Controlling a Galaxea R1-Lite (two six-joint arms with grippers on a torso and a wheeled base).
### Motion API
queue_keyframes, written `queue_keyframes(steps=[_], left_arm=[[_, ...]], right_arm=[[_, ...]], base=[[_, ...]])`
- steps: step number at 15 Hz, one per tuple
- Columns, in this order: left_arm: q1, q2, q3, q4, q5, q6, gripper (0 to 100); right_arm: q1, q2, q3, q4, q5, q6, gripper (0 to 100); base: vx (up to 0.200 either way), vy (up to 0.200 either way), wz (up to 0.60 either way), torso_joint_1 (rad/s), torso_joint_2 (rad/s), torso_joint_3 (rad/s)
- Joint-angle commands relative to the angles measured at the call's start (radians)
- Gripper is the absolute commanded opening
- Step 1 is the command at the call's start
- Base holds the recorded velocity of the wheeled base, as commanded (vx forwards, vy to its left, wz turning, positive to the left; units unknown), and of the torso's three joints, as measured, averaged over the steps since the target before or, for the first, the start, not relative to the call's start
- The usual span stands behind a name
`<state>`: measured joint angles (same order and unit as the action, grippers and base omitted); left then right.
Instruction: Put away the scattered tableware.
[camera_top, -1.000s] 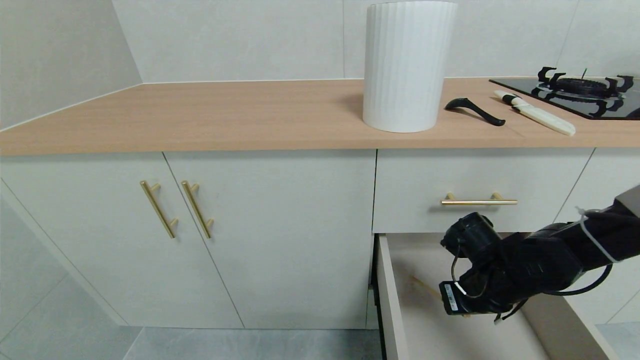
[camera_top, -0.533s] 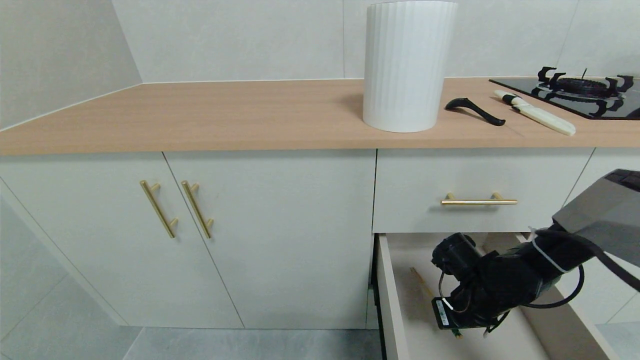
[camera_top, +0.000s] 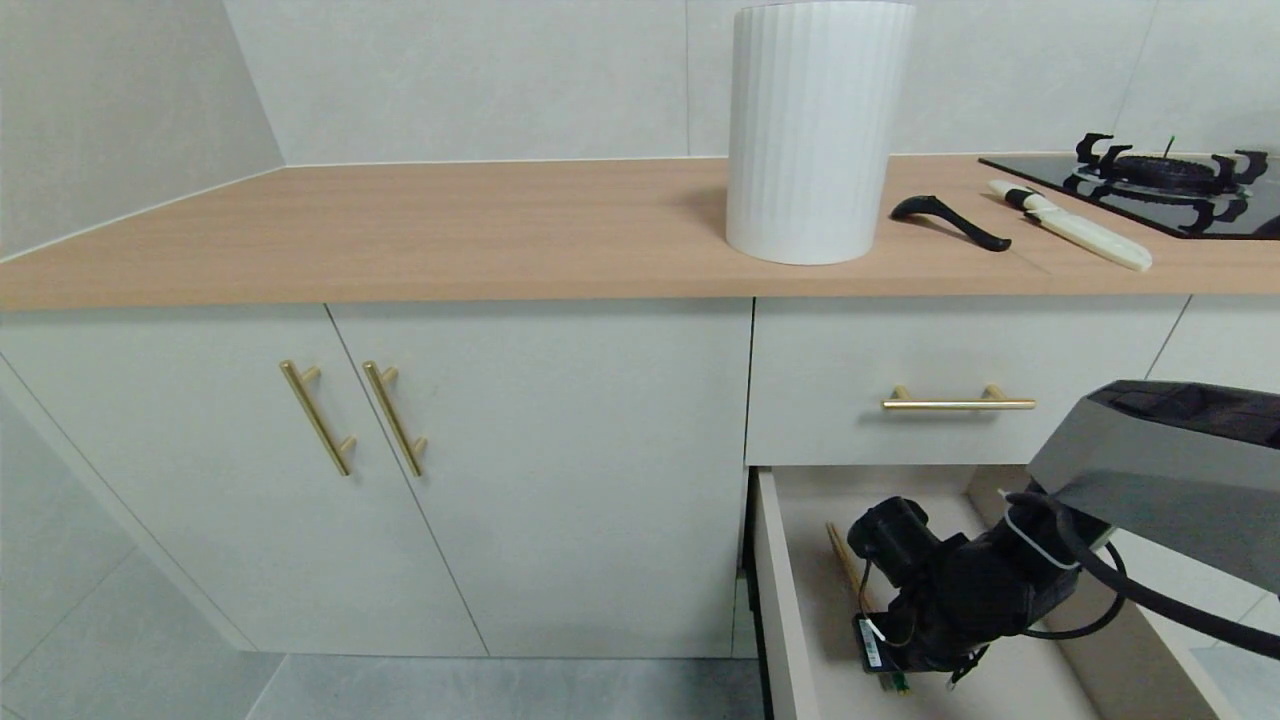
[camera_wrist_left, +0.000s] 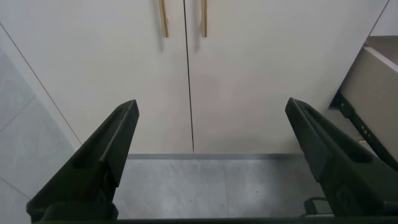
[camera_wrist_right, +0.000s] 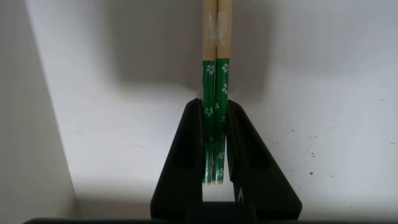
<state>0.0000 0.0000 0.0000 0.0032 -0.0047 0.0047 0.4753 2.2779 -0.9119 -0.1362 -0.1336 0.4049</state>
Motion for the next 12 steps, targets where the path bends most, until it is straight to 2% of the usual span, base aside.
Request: queue_keyframes(steps=[1,4,5,12], left_arm=[[0.0,0.002,0.0,0.0,0.0,0.0,100],[0.0,0.002,0.0,0.0,0.0,0.0,100],[0.0,0.002,0.0,0.0,0.0,0.0,100],[0.0,0.002,0.0,0.0,0.0,0.0,100]], right_arm=[[0.0,0.012,-0.001,-0.005,0.0,0.002,0],[0.0,0.012,-0.001,-0.005,-0.006,0.003,0],[0.002,0.012,-0.001,-0.005,-0.009,0.003,100],[0.0,-0.006,0.002,-0.003,-0.014,0.003,100]], base=[[0.0,0.0,0.0,0.0,0.0,0.0],[0.0,0.0,0.0,0.0,0.0,0.0],[0.0,0.0,0.0,0.0,0.0,0.0],[0.0,0.0,0.0,0.0,0.0,0.0]])
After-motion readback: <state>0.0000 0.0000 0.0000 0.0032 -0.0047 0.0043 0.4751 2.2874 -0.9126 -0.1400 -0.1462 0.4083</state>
